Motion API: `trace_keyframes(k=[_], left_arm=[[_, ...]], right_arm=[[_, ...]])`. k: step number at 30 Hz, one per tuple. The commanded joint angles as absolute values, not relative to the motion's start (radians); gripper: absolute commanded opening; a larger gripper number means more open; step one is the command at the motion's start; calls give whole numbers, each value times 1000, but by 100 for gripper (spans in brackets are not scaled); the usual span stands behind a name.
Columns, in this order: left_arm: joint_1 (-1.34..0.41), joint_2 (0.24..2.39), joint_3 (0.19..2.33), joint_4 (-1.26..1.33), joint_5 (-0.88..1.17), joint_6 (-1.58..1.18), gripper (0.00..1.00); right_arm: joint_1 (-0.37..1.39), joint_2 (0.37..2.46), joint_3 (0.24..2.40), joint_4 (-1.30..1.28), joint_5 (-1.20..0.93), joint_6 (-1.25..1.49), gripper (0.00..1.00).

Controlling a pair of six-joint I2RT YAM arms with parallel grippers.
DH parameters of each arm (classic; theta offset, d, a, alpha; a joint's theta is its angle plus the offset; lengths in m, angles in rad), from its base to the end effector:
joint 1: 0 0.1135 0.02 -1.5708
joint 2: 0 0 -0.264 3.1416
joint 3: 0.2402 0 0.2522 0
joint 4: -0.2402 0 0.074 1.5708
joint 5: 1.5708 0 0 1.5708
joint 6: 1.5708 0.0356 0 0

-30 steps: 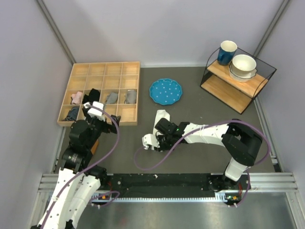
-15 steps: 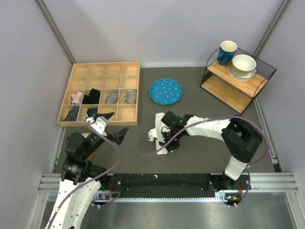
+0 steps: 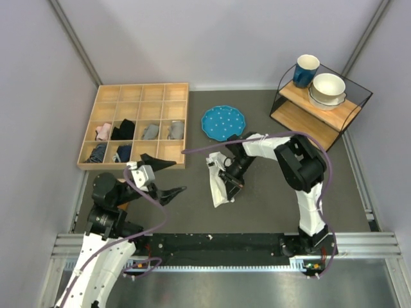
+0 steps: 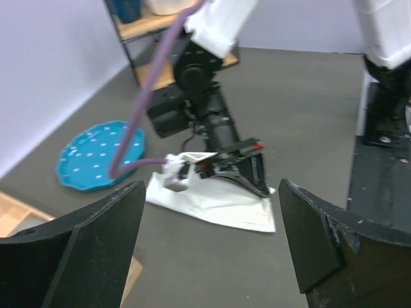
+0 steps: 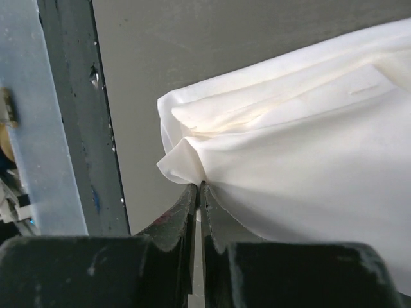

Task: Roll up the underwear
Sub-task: Roll the underwear to the center of the board.

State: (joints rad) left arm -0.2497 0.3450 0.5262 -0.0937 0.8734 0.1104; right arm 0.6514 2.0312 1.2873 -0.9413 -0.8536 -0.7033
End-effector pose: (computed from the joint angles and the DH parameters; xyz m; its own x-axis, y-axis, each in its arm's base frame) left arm 0.0884 -0.0507 0.3144 0.1832 0.0263 -0.9827 0.8838 0.4333 0.1763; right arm 0.2597 0.2318 0.1315 -0.3891 -0.8312 -0.3972 -0.7627 0.0489 0.6449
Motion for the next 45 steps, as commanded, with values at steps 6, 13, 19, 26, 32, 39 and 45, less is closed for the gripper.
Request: trace_keyframes(k=[6, 13, 19, 26, 32, 39, 45], left_arm=[[-522, 532, 574, -70, 855, 201, 89], [-972, 846, 608, -164, 418, 420, 83], [-1045, 1123, 607, -9, 275, 483, 75], [-1054, 1368, 673, 74, 261, 529, 74], [-1066, 1451, 680, 118, 215, 548, 74], [-1069, 1542, 727, 77, 199, 538, 53], [-1071, 1563, 773, -35, 186, 505, 24]], right_arm=[[604, 2134, 1420, -1127, -994, -732, 4], [592, 2160, 1447, -1172, -1005, -750, 4], [591, 2178, 1453, -1173, -989, -746, 4], [589, 2181, 1456, -1175, -977, -742, 5], [587, 2186, 1459, -1178, -977, -742, 5], [584, 2187, 1460, -1184, -979, -747, 5], [577, 2186, 1462, -1189, -982, -752, 6]])
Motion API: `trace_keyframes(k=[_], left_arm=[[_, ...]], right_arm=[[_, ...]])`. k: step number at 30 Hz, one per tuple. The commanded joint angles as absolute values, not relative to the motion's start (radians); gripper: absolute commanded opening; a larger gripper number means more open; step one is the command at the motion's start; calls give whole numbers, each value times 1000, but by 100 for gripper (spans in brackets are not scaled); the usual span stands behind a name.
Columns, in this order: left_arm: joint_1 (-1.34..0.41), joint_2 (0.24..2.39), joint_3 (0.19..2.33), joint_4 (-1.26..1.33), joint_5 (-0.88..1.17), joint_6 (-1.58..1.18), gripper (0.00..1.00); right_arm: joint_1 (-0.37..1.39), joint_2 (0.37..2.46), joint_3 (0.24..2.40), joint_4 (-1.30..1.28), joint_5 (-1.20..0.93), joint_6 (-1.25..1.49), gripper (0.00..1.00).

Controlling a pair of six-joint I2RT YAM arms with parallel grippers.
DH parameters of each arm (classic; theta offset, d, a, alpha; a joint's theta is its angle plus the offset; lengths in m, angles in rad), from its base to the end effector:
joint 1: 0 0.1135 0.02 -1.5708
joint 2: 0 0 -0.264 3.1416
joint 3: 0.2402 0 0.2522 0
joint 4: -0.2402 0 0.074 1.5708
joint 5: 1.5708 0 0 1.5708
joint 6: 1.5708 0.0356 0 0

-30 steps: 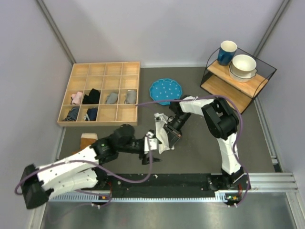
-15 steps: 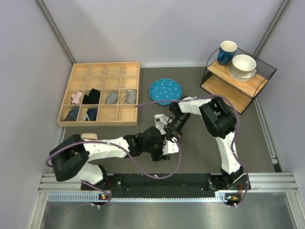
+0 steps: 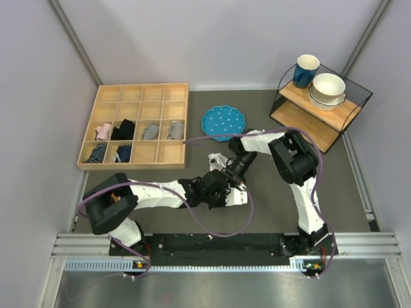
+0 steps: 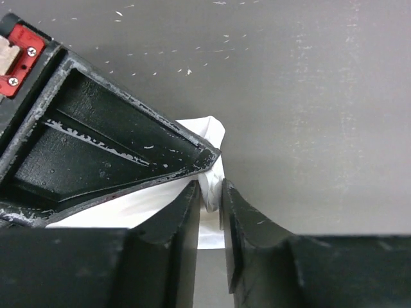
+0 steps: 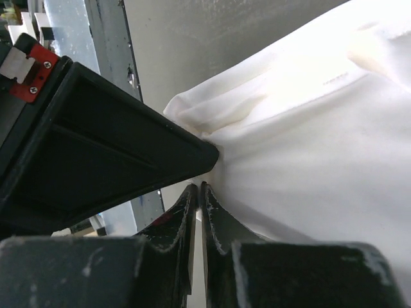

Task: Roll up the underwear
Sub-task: Roll the underwear to the center of the board.

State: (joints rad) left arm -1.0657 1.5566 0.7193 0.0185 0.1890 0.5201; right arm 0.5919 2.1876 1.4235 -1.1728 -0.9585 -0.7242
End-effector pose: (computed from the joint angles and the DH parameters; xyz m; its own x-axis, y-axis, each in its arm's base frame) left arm 0.1389 -0.2651 0.1561 0.1514 0.7350 -0.6610 0.9754 -0.0027 0.2204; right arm 0.2802 0.2235 0.1145 -0.5290 -0.8145 -0.2381 -0.5715 0.1346 0.8095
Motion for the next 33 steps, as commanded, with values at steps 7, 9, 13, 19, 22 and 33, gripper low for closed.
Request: trace_keyframes(k=[7, 9, 13, 19, 22, 33], left_arm=[[-1042, 1624, 885, -178, 297, 428, 0], [-1011, 1638, 903, -212, 342, 400, 0], [-940, 1666, 917, -225, 469, 348, 0], [-819, 1709, 925, -207, 646, 275, 0], [-767, 1759, 957, -219, 735, 230, 0], [-634, 1950, 1068, -302, 951, 115, 0]], right_arm=[[558, 2140, 1460, -1196, -999, -775, 23], [545, 2109, 1459, -1193, -1009, -779, 28], [482, 2054, 1450, -1192, -1034, -799, 38], [419, 1988, 1431, -1189, -1051, -830, 39], [402, 1939, 1410, -1175, -1055, -863, 38], [384, 1617, 1200, -930, -1046, -914, 39]])
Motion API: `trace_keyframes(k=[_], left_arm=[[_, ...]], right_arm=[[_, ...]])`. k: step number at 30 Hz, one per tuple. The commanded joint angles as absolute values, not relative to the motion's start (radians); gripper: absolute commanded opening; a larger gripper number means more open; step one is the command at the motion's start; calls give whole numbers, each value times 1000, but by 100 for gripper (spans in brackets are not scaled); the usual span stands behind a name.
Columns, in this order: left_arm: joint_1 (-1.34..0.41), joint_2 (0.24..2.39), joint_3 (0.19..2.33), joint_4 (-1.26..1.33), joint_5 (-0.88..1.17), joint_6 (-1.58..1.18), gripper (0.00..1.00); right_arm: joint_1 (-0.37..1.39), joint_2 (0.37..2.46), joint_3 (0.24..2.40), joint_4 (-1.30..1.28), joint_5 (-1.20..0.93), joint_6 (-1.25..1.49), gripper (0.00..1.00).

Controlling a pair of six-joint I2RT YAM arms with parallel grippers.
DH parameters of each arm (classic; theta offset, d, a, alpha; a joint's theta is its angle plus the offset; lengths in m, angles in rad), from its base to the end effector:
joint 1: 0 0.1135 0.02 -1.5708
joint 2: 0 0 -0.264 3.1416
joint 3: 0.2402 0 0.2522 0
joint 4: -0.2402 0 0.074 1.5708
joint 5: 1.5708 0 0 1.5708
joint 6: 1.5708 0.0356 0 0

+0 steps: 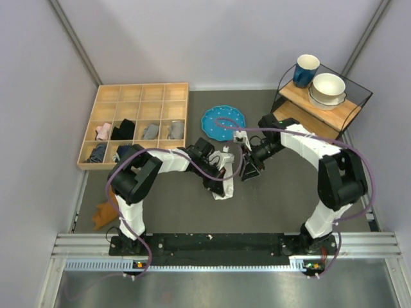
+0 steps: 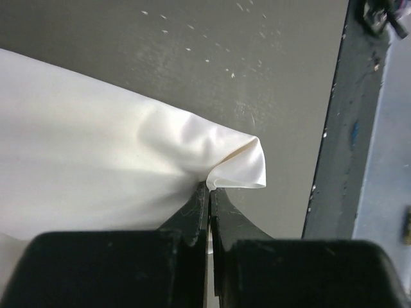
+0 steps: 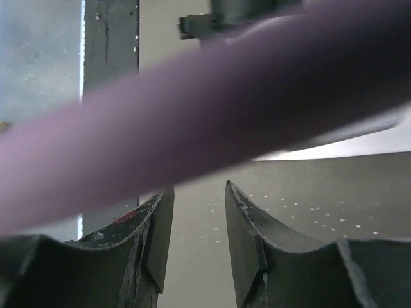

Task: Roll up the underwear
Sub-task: Roll the underwear to the center of the board.

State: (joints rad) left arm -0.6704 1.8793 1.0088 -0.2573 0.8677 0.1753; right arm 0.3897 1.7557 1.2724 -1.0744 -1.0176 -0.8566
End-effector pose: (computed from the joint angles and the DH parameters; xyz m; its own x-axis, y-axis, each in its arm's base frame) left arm 0.2538 -0.2359 0.1287 -0.5823 0.6057 -0.5423 0.7713 0.2009 -0.6039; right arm 0.2794 0.1475 0.2196 -0.4472 -0.6129 -0.6514 -0.8364 0.0285 0.5474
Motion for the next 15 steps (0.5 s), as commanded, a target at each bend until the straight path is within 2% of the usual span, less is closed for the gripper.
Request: trace_keyframes(k=[1, 6, 8, 11, 15], left_arm=[[-624, 1976, 1084, -308, 962, 101, 0], [-603, 2032, 1132, -341, 991, 74, 0], [-594, 2043, 1140, -356, 996, 71, 0], [-584, 2066, 1157, -371, 1006, 60, 0], [-584, 2088, 1173, -379, 1012, 54, 0]], right_arm=[[385, 1591, 1180, -908, -1043, -934, 39], [399, 1425, 1036, -830, -1081, -1070, 40], [460, 1369, 982, -801, -1060, -1179, 41], [608, 1296, 878, -643, -896, -1164, 44], [764, 1361, 875, -551, -701, -1147, 45]])
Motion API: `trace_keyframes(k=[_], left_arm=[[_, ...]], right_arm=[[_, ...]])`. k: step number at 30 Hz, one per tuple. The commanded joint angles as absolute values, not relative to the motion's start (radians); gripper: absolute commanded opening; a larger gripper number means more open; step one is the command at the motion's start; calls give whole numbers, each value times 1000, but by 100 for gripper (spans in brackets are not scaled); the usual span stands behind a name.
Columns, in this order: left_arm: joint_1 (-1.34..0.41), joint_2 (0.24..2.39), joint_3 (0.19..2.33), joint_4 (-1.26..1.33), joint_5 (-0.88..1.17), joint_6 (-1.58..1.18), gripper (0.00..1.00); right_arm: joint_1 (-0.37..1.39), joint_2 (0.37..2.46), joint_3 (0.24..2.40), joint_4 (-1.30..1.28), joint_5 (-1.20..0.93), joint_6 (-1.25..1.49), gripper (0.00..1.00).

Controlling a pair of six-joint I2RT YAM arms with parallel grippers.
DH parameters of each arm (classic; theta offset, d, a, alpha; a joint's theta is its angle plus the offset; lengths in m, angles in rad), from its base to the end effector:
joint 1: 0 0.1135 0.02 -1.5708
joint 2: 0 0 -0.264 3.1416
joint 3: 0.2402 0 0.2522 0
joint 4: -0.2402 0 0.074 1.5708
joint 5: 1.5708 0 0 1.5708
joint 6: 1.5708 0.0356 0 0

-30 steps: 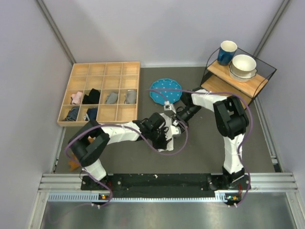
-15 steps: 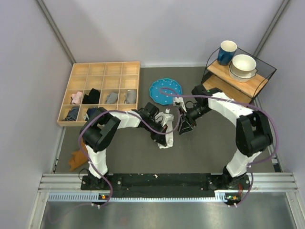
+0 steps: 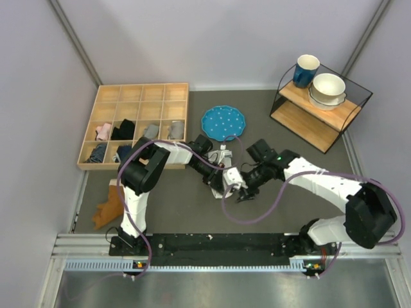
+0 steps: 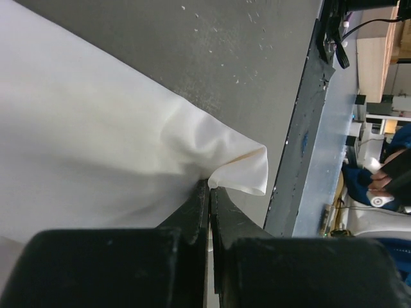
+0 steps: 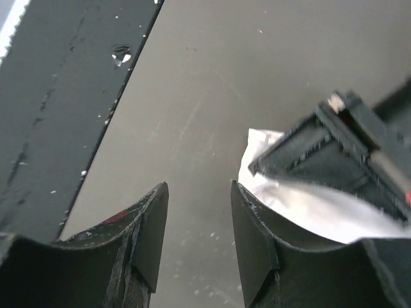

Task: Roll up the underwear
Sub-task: Roll the underwear to the center of the board.

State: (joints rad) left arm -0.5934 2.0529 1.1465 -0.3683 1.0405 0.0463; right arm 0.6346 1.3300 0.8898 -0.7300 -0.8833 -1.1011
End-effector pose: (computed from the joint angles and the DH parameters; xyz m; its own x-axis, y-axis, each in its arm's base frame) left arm 0.2875 -0.2310 0.1035 -0.7694 0.5472 -0.3297 0.5277 0.2535 -0.8107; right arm 0.1785 0.1656 0.2308 0.2163 -0.5435 -0.8111 -0.9414 -0.3363 -0.0256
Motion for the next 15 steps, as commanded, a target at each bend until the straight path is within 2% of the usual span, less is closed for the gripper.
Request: trace_keyframes(k=[1, 6, 15], left_arm=[[-583, 2091, 1173, -380, 1012, 49, 0], [-580, 2092, 1180, -383, 1011, 48, 0], [-577, 2095, 1192, -382, 1005, 41, 3]], right_arm=[[790, 1389, 871, -519, -628, -1157, 45], [888, 1480, 885, -479, -520, -1157, 45], [888, 1560, 877, -442, -436, -1143, 45]])
